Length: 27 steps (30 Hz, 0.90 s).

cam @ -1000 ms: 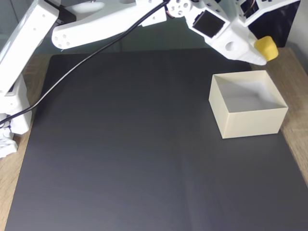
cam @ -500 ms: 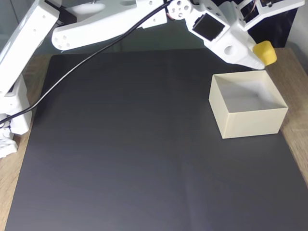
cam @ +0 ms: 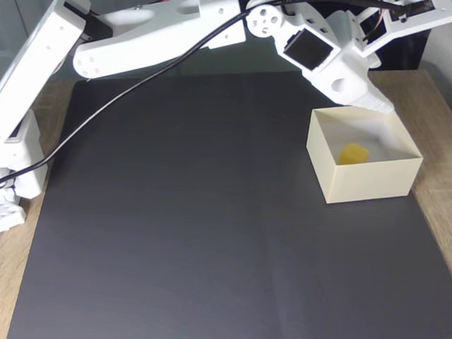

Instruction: Grasp a cube block and put it in the white box.

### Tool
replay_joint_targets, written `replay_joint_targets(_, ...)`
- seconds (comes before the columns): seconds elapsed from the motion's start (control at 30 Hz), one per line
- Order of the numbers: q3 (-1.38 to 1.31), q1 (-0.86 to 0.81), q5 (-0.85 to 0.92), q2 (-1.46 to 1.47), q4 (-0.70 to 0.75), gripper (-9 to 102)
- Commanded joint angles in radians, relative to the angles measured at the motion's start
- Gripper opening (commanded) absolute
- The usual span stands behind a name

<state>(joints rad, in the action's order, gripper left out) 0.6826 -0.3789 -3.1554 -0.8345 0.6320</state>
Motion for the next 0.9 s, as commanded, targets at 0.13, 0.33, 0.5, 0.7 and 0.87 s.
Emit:
replay_joint_targets(0.13, -0.052, 0.014, -0.006, -0.061, 0.097, 10)
replay_joint_targets(0.33, -0.044, 0.057, 0.034, -0.147, 0.253, 0)
replay_joint_targets(0.5, -0.037, 0.098, 0.06, -0.244, 0.347, 0)
replay_joint_targets(0.7, -0.035, 0.117, 0.058, -0.365, 0.46, 0)
replay_joint_targets(0.87, -0.017, 0.112, 0.029, -0.454, 0.495, 0)
